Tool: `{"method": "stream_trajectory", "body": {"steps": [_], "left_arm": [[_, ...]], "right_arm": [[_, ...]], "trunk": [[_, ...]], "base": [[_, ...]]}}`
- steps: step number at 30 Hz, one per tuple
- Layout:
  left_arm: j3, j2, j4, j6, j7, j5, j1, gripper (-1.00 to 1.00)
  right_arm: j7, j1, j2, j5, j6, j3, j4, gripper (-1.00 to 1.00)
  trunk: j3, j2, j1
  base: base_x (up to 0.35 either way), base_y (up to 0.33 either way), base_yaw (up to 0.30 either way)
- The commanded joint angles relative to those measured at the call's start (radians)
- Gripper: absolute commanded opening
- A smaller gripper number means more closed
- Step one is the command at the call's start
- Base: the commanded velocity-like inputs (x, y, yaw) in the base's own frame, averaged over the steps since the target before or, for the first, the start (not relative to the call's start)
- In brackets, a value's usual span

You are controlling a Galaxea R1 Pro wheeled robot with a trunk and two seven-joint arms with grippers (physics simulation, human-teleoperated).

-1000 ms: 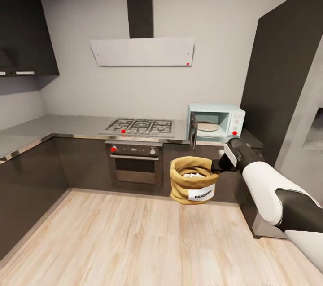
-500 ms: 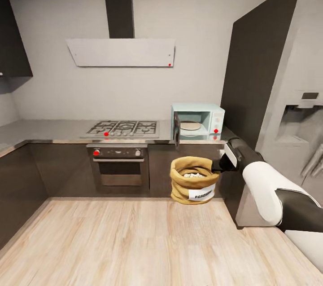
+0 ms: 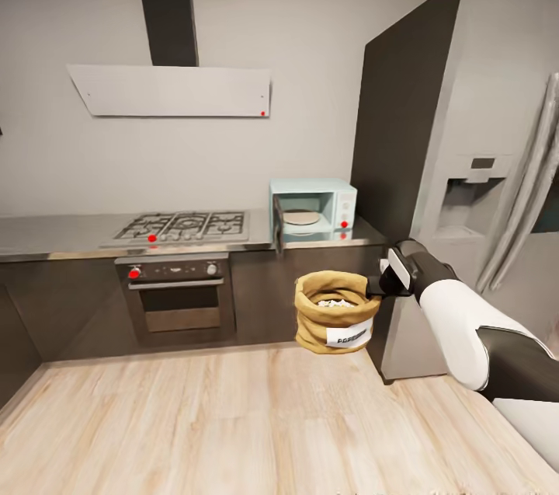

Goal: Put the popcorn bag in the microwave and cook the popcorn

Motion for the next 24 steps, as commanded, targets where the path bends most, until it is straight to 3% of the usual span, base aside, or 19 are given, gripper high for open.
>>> {"method": "stream_trajectory", "body": {"steps": [1, 14, 24], "left_arm": [[0.007, 0.000, -0.001, -0.001, 0.000, 0.001, 0.000, 1.00], [0.007, 0.001, -0.001, -0.001, 0.000, 0.001, 0.000, 1.00], [0.007, 0.001, -0.001, -0.001, 0.000, 0.001, 0.000, 1.00]], "right_arm": [[0.006, -0.001, 0.001, 0.010, 0.003, -0.008, -0.001, -1.00], [0.008, -0.001, 0.001, 0.010, 0.003, -0.008, -0.001, -1.00], [0.013, -0.001, 0.002, 0.011, 0.003, -0.008, -0.001, -1.00]], "trunk": [[-0.001, -0.001, 0.000], [0.003, -0.001, 0.000], [0.004, -0.001, 0.000]], "base": [[0.000, 0.000, -0.240], [0.000, 0.000, -0.237], [0.000, 0.000, -0.018]]}}
